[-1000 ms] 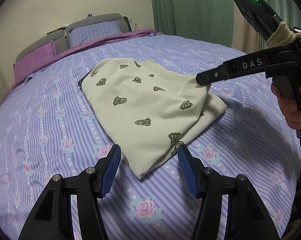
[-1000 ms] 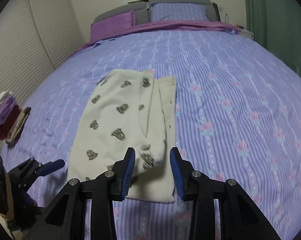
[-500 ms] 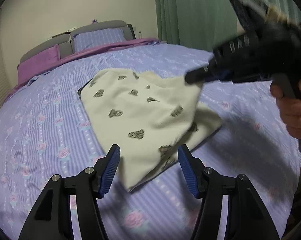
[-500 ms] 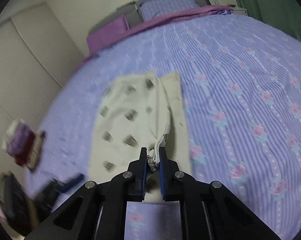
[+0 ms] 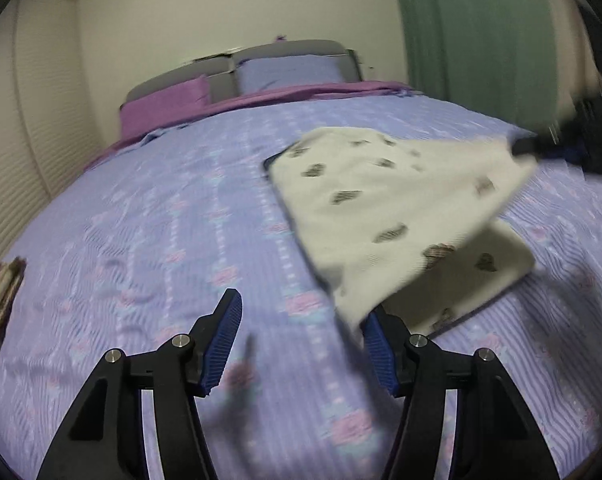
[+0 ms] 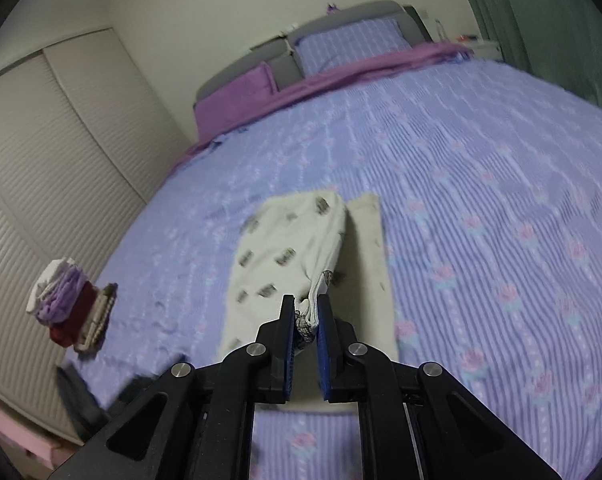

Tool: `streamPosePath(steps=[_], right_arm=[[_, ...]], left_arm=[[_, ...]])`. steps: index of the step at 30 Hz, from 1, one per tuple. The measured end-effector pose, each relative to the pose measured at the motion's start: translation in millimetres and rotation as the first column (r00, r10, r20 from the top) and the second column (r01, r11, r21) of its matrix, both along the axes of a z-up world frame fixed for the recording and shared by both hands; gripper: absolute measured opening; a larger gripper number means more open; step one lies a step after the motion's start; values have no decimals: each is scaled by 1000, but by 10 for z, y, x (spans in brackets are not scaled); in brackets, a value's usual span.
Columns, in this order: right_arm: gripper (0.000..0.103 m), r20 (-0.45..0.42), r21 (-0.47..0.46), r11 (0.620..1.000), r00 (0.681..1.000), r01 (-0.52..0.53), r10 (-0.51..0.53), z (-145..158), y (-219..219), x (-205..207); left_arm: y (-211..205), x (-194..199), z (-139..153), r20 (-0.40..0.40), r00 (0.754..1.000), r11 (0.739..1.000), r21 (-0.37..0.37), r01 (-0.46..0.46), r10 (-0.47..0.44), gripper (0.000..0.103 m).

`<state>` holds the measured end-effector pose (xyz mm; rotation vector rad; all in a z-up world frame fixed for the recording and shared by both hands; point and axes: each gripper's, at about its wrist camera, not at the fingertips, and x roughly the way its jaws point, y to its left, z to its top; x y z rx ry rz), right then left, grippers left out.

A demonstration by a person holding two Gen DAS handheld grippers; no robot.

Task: Fold small clothes

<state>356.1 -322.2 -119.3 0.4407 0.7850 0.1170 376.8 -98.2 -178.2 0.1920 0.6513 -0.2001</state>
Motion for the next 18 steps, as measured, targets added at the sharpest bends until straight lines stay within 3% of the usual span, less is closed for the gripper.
streamPosePath(steps=[7, 13, 18], right_arm=[[11, -104, -70, 997, 994, 14, -21, -533, 62, -92], [11, -101, -167, 985, 994, 31, -48, -656, 122, -139], [15, -94, -152, 987, 994, 44, -59, -682, 85, -164]], left_arm=[[79, 54, -158, -88, 996, 999, -32, -30, 27, 60], [70, 35, -260, -125, 991, 998, -46, -54, 47, 62], [98, -34, -177, -129, 992, 1000, -22, -9, 6, 62]])
